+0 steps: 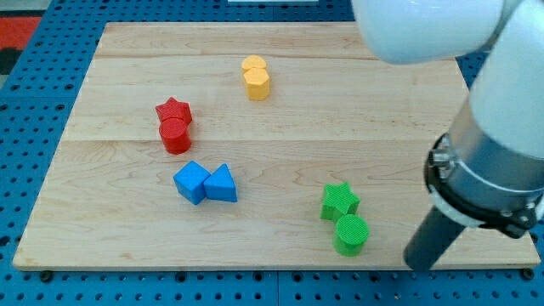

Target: Move green blocks towards up

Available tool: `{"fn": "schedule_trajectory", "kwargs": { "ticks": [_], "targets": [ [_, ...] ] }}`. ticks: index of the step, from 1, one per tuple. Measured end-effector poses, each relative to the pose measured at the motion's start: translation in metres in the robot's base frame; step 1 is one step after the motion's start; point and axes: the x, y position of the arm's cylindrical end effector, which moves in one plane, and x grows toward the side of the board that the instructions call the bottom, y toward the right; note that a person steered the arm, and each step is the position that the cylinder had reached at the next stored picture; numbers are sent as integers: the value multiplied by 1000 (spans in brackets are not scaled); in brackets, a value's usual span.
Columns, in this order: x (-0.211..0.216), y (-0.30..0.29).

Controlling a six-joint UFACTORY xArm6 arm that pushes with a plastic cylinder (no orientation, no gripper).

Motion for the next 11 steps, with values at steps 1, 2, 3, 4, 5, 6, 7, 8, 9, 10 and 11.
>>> {"fn": "schedule_trajectory", "kwargs": {
  "ticks": [1, 2, 3, 4, 5, 6, 7, 8, 9, 10, 11],
  "targets": [
    [0, -18],
    [-1, -39],
    [-1, -70],
    [-1, -88],
    [0, -91],
    [0, -111],
    [-3, -128],
    [-27, -101],
    [-59, -73],
    [-87, -55],
    [-83, -62]
  ]
}}
